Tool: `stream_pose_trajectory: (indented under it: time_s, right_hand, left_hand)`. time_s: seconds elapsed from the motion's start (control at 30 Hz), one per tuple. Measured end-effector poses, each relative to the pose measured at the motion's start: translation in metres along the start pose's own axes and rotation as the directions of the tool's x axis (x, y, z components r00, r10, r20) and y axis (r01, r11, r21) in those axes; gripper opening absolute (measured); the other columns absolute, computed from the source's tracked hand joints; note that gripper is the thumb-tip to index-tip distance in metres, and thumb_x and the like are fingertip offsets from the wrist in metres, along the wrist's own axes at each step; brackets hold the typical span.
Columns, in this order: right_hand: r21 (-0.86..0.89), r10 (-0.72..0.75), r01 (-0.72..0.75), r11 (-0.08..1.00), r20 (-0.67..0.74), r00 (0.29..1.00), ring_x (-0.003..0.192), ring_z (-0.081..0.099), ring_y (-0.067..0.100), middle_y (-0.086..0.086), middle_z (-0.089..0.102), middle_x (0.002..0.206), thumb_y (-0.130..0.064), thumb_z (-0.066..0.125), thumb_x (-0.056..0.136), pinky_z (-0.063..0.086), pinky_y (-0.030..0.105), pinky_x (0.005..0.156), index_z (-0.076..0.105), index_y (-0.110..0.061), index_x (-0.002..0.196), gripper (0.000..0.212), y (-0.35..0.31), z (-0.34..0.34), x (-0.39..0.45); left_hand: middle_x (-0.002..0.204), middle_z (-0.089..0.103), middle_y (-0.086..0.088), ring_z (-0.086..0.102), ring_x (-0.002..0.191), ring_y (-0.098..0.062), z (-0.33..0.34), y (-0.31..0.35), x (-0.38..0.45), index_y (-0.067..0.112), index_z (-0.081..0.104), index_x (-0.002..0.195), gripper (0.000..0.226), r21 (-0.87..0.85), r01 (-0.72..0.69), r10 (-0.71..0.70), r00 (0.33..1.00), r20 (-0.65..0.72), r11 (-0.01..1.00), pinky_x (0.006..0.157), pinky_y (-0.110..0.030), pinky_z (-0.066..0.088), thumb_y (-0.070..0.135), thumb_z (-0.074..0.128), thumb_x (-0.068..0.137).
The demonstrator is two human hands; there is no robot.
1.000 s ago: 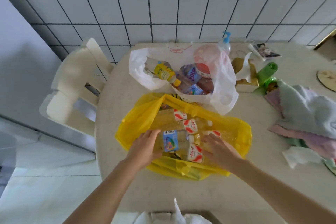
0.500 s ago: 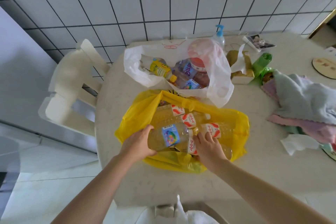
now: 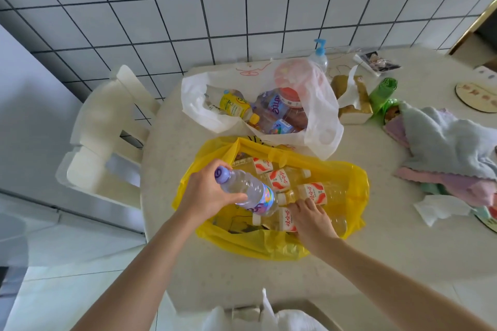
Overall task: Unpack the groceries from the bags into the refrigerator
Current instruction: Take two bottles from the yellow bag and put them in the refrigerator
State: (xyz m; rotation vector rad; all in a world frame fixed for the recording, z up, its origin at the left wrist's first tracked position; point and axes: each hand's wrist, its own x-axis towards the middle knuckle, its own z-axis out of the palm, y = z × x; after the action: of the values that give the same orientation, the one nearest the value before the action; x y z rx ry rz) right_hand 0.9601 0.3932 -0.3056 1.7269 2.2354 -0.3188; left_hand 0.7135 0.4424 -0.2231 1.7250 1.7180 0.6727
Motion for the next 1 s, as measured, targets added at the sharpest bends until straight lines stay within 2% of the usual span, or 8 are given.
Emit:
stream_pose_trajectory:
  time_s: [0.1, 0.3, 0.43, 0.57, 0.7, 0.77, 0.9, 1.0]
  right_hand:
    - [0.072, 0.003, -0.002, 0.997, -0.006, 1.000, 0.133, 0.038, 0.024, 0.002, 0.043, 0.141, -0.027, 0.061, 0.091, 0.036, 0.038, 0.110, 0.035, -0.020, 0.140, 0.056, 0.006, 0.002, -0.005]
    - [0.275, -0.008, 0.023, 0.961, -0.054, 0.999, 0.132, 0.041, 0.021, -0.003, 0.043, 0.142, -0.034, 0.068, 0.086, 0.033, 0.032, 0.110, 0.035, -0.022, 0.141, 0.065, 0.028, -0.009, -0.027]
    - [0.525, 0.102, -0.037, 0.851, -0.096, 0.990, 0.119, 0.052, 0.020, -0.004, 0.046, 0.138, -0.029, 0.075, 0.080, 0.047, 0.030, 0.094, 0.038, -0.023, 0.138, 0.069, 0.040, -0.017, -0.040]
    - [0.688, 0.216, -0.029, 0.725, -0.188, 0.958, 0.105, 0.056, 0.015, -0.002, 0.056, 0.122, -0.030, 0.081, 0.073, 0.041, 0.017, 0.083, 0.044, -0.014, 0.131, 0.070, 0.042, -0.019, -0.043]
    - [0.751, 0.309, -0.026, 0.659, -0.239, 0.920, 0.092, 0.056, 0.012, -0.008, 0.055, 0.107, -0.029, 0.084, 0.070, 0.036, -0.002, 0.068, 0.047, -0.010, 0.125, 0.069, 0.033, -0.024, -0.041]
    - [0.780, 0.349, -0.040, 0.625, -0.234, 0.907, 0.094, 0.055, 0.010, -0.009, 0.055, 0.108, -0.032, 0.084, 0.069, 0.035, -0.003, 0.067, 0.046, -0.011, 0.127, 0.073, 0.028, -0.026, -0.039]
    - [0.829, 0.403, -0.048, 0.558, -0.220, 0.888, 0.099, 0.056, 0.012, -0.002, 0.060, 0.118, -0.036, 0.084, 0.067, 0.037, 0.003, 0.071, 0.044, -0.013, 0.130, 0.078, 0.019, -0.026, -0.036]
    - [0.844, 0.449, -0.046, 0.535, -0.237, 0.862, 0.097, 0.058, 0.013, 0.000, 0.062, 0.116, -0.035, 0.086, 0.065, 0.039, 0.003, 0.070, 0.048, -0.013, 0.127, 0.076, 0.015, -0.030, -0.036]
  left_hand:
    - [0.086, 0.065, 0.012, 0.062, 0.079, -0.011, 0.010, 0.007, 0.006, 0.025, 0.059, 0.096, 0.056, -0.054, -0.033, 0.031, 0.999, -0.034, 0.998, 0.069, -0.023, 0.052, 0.039, 0.091, 0.052]
    - [0.096, 0.069, 0.006, 0.068, 0.090, -0.013, 0.039, 0.001, 0.007, 0.022, 0.060, 0.103, 0.052, -0.308, 0.033, -0.048, 0.998, -0.041, 0.951, 0.074, -0.024, 0.058, 0.021, 0.090, 0.060]
    - [0.096, 0.067, 0.005, 0.065, 0.089, -0.012, 0.062, -0.010, -0.007, 0.023, 0.060, 0.101, 0.055, -0.240, -0.047, 0.040, 0.999, -0.032, 0.970, 0.075, -0.023, 0.055, 0.028, 0.090, 0.056]
    - [0.100, 0.060, 0.003, 0.059, 0.091, -0.012, 0.077, -0.008, -0.016, 0.022, 0.059, 0.103, 0.058, -0.164, -0.166, 0.166, 0.986, -0.014, 0.972, 0.075, -0.019, 0.050, 0.029, 0.092, 0.056]
    - [0.104, 0.054, 0.003, 0.055, 0.098, -0.013, 0.086, -0.005, -0.013, 0.019, 0.059, 0.109, 0.056, -0.177, -0.139, 0.148, 0.988, 0.042, 0.974, 0.077, -0.011, 0.046, 0.021, 0.088, 0.061]
    - [0.106, 0.055, 0.005, 0.054, 0.099, -0.010, 0.090, -0.005, -0.011, 0.022, 0.057, 0.114, 0.057, -0.211, -0.098, 0.121, 0.988, 0.100, 0.973, 0.075, -0.006, 0.045, 0.024, 0.086, 0.064]
    - [0.099, 0.060, 0.011, 0.060, 0.093, -0.012, 0.106, -0.012, -0.018, 0.032, 0.053, 0.108, 0.055, -0.260, -0.094, 0.157, 0.959, 0.234, 0.961, 0.075, -0.017, 0.052, 0.030, 0.086, 0.064]
    - [0.096, 0.060, 0.016, 0.061, 0.089, -0.007, 0.117, -0.015, -0.024, 0.034, 0.051, 0.108, 0.063, -0.206, -0.084, 0.131, 0.965, 0.225, 0.975, 0.073, -0.012, 0.052, 0.030, 0.087, 0.056]
